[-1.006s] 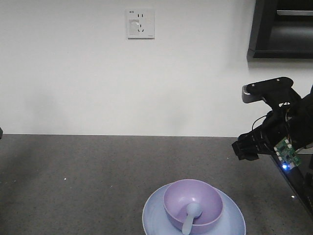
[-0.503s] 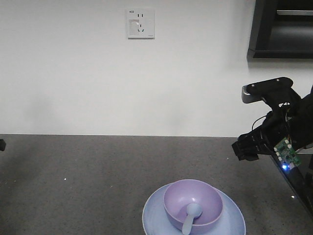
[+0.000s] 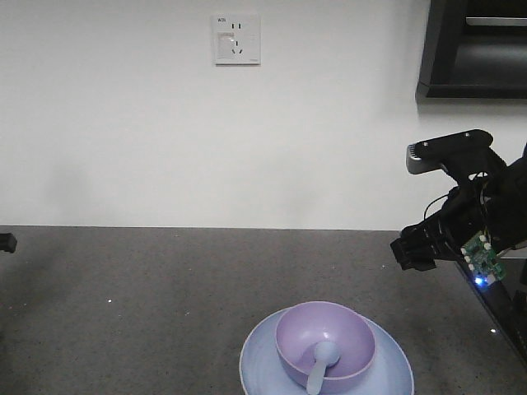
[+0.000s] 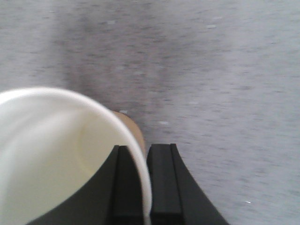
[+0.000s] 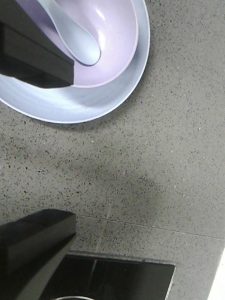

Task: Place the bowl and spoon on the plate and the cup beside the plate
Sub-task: 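Lower the left gripper onto the brown paper cup and grasp it, then carry the cup beside the plate and set it down with the left gripper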

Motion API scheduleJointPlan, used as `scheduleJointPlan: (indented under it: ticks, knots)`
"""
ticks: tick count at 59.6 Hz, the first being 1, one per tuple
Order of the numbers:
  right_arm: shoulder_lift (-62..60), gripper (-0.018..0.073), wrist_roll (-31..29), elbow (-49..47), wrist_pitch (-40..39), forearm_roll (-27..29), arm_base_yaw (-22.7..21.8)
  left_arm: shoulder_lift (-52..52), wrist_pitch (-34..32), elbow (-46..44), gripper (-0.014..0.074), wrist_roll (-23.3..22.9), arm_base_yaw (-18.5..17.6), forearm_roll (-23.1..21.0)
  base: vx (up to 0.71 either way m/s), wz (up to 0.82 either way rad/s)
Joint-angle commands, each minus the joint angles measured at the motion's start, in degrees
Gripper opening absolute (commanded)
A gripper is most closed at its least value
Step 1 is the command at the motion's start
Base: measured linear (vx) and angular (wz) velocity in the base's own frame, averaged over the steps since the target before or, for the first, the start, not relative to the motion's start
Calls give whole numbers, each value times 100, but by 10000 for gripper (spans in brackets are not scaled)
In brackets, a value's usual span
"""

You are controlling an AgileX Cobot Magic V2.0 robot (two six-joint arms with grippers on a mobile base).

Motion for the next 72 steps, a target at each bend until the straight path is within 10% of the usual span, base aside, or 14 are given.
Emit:
scheduleJointPlan:
  ticks: [1,40,72]
  knots:
    - [-223,586,-36,-200,-334,-60,-21,-542,70,-287,0,99,-167,-560,0,0]
    - [-223,585,-36,-200,-294,-32,-21,-558,70,-996,0,60,-2951,-350,0,0]
    - [-223,585,-36,-200,-226,-29,-21,107,70,-996,0,-338,-4134,723,0,0]
